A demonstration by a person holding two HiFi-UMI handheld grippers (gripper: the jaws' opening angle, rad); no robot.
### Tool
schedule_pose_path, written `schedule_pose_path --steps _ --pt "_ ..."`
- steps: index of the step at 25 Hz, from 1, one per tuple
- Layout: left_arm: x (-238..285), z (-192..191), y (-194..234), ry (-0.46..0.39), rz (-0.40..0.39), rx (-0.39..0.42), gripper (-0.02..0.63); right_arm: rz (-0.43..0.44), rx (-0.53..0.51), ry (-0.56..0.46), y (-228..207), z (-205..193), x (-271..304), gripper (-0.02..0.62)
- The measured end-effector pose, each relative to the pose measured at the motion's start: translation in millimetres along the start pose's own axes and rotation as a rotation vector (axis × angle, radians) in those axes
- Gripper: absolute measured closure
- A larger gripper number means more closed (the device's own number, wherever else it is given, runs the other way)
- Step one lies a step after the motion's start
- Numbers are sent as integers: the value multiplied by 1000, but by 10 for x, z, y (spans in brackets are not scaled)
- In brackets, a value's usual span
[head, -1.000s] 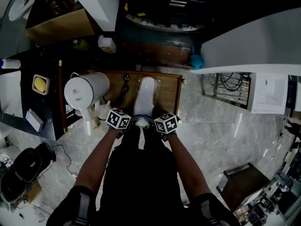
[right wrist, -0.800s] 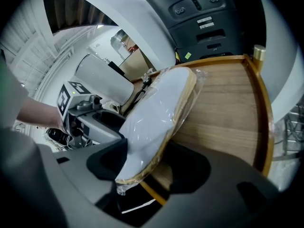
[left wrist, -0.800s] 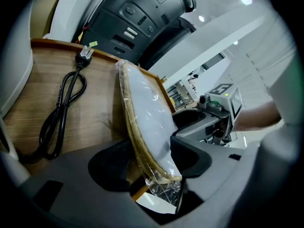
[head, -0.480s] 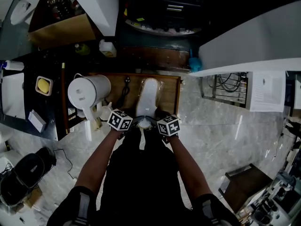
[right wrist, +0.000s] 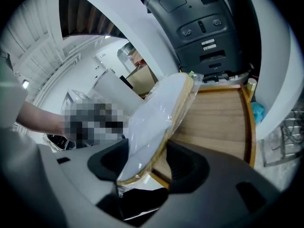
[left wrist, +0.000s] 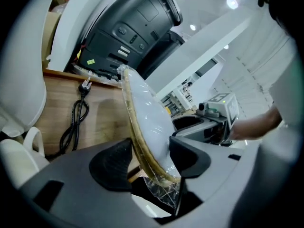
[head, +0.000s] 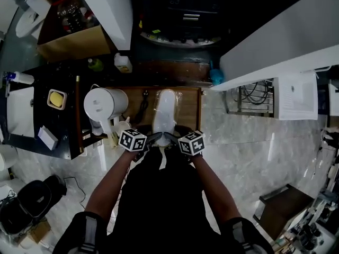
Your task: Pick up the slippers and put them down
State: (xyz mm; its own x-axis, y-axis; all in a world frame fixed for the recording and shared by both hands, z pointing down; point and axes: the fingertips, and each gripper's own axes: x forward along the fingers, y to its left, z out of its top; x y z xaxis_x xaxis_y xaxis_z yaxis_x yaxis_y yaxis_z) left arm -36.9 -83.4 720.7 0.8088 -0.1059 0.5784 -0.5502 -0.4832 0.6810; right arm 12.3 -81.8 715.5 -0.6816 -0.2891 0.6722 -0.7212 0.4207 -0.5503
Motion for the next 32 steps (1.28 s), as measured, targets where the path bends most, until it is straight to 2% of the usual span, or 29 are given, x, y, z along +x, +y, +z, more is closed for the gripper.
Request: schedule_pose_path --steps 5,16,32 --pt "-219 132 -261 -72 -21 38 362 6 -23 -73 217 119 -261 345" --pt "-522 109 -677 -123 -49 120 364 -24 -61 -172 589 118 -642 350" --pt "-924 134 -1259 -228 -103 188 362 1 -74 -307 1068 150 -1178 357"
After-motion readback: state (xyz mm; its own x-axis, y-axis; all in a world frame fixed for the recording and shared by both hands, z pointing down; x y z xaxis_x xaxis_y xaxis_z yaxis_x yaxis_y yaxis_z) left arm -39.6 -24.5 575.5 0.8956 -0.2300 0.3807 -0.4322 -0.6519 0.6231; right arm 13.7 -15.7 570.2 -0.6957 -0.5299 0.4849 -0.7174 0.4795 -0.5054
